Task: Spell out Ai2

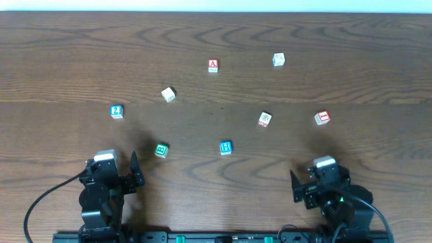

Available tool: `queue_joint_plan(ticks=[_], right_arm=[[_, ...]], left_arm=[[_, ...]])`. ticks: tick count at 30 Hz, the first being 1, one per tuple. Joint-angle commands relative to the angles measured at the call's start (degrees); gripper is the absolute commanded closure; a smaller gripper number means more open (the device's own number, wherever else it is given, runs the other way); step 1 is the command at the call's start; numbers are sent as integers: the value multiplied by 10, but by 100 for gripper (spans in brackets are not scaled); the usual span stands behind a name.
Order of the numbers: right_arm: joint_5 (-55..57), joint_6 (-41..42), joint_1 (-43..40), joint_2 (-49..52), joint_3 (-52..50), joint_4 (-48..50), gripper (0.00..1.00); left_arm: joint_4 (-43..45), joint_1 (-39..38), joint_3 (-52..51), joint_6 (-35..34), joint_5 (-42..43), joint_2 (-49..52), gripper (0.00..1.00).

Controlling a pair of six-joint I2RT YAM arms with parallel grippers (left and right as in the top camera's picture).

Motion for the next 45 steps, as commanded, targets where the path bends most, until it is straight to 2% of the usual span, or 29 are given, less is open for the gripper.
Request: queue_joint_plan(ticks=[1, 4, 7, 10, 14, 20, 24, 28, 37, 40, 45], right_arm=[[-85, 111, 3, -6, -4, 36, 1], [-99, 203, 3, -6, -4, 34, 1], [-80, 211, 3, -6, -4, 92, 1], [-65, 259, 2, -6, -4, 158, 1], [54, 354, -5, -3, -4, 238, 1], [177, 431, -18, 66, -4, 357, 1], [186, 478, -35, 174, 3, 464, 1], [180, 494, -51, 312, 50, 513, 1], [80, 494, -87, 638, 269, 495, 1], [48, 494, -92, 741, 363, 452, 1], [-15, 494, -92, 843, 468, 376, 1]], left_arm=[[0, 2, -10, 0, -8, -4, 5], [0, 2, -10, 0, -8, -4, 5], [0, 2, -10, 0, -8, -4, 5], [0, 2, -10, 0, -8, -4, 5], [0, 2, -10, 0, -8, -4, 5], [0, 2, -10, 0, -8, -4, 5], [0, 2, -9, 0, -8, -4, 5], [0, 2, -10, 0, -8, -4, 5], [0, 2, -10, 0, -8, -4, 4], [0, 2, -10, 0, -8, -4, 5], [0, 2, -10, 0, -8, -4, 5]])
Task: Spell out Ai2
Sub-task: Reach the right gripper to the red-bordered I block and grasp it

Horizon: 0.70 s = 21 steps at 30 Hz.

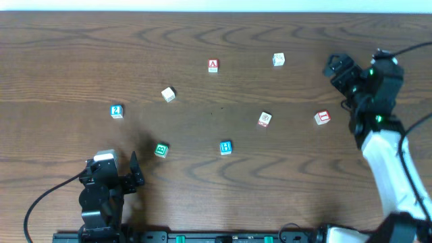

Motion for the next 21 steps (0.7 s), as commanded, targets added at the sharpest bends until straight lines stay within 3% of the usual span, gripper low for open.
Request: queue_joint_plan(ticks=[1, 10, 21], right_arm=[[-74, 6, -7, 33, 36, -4, 1], [-98, 14, -7, 52, 35, -92, 1], [25, 205, -7, 67, 35, -283, 4]], left_arm=[[0, 2, -9, 0, -6, -3, 5], [0, 2, -10, 0, -6, -3, 4], [0, 2, -10, 0, -6, -3, 5]])
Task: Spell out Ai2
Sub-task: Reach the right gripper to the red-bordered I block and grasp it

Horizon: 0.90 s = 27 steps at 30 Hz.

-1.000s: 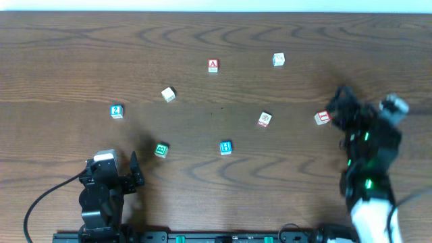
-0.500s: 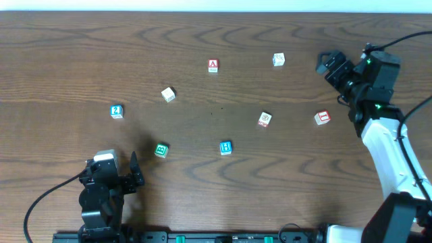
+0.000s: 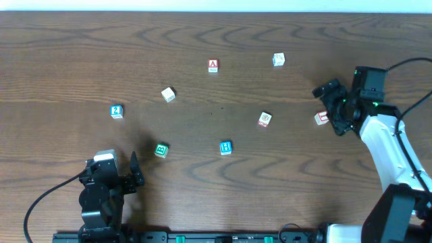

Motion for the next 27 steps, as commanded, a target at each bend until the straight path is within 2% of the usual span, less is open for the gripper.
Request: queue_joint_plan(ticks=[1, 9, 16, 23, 27], right_arm=[[36, 66, -7, 11, 7, -12, 4], [37, 110, -7, 82, 7, -17, 4], [42, 110, -9, 109, 7, -6, 9], [45, 94, -12, 131, 7, 27, 20], [45, 86, -15, 141, 7, 43, 22]], left_arm=[[0, 2, -10, 0, -6, -3, 5], [0, 2, -10, 0, -6, -3, 5], [0, 2, -10, 0, -6, -3, 5], [0, 2, -10, 0, -6, -3, 5], [0, 2, -10, 0, -6, -3, 5]])
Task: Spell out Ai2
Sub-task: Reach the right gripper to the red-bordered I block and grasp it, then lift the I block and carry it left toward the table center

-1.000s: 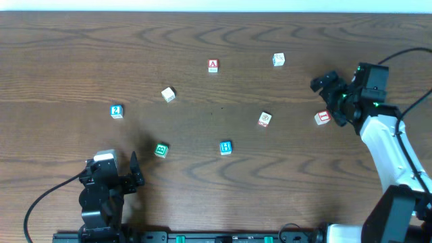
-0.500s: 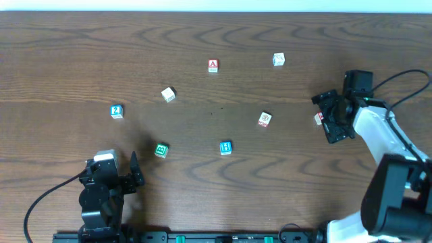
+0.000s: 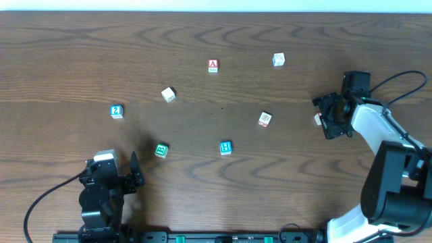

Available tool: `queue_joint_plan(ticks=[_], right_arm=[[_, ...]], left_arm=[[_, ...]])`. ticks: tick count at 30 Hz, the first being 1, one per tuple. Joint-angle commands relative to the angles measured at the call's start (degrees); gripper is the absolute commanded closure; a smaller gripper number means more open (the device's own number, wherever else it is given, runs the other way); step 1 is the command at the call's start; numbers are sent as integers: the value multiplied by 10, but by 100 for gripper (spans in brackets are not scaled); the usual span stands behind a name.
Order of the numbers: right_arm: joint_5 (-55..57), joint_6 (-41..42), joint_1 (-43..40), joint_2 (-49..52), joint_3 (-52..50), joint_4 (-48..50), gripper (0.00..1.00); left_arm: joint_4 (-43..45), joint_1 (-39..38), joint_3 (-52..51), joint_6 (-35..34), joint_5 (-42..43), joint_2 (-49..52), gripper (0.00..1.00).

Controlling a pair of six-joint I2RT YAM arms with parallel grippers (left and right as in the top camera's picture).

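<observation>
The red "A" block (image 3: 213, 65) lies at the back centre and the blue "2" block (image 3: 117, 111) at the left. My right gripper (image 3: 326, 117) is low at the right, jaws spread on either side of a red-marked block (image 3: 316, 119). Only the left edge of that block shows and its letter is hidden. My left gripper (image 3: 136, 172) rests open and empty near the front left edge.
Other blocks lie scattered: a white one (image 3: 168, 94), a green one (image 3: 160, 150), a blue "H" (image 3: 225, 148), one at the centre right (image 3: 264, 119) and one at the back right (image 3: 279, 60). The right arm's cable (image 3: 398, 84) loops at the far right.
My right gripper has moved a little left and down over the red-marked block, which now sits between its fingers and is mostly covered. The left arm and other blocks are unchanged.
Both arms were first parked at the front edge. Then the right arm was stretched out to the back right, above the red-marked block. It then stood just beside that block, and now it straddles it. No block has shifted.
</observation>
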Motion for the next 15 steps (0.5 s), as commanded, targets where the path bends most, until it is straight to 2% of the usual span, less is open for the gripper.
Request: queue_joint_plan(ticks=[1, 6, 10, 13, 15], right_arm=[[11, -14, -7, 12, 7, 8, 22], [5, -14, -7, 21, 7, 13, 32], [5, -14, -7, 22, 7, 16, 67], [4, -14, -7, 22, 7, 17, 84], [-5, -16, -7, 22, 7, 17, 89]], left_arm=[[0, 2, -10, 0, -6, -3, 5], [0, 2, -10, 0, -6, -3, 5], [0, 2, -10, 0, -6, -3, 5], [0, 2, -10, 0, -6, -3, 5], [0, 2, -10, 0, -6, -3, 5]])
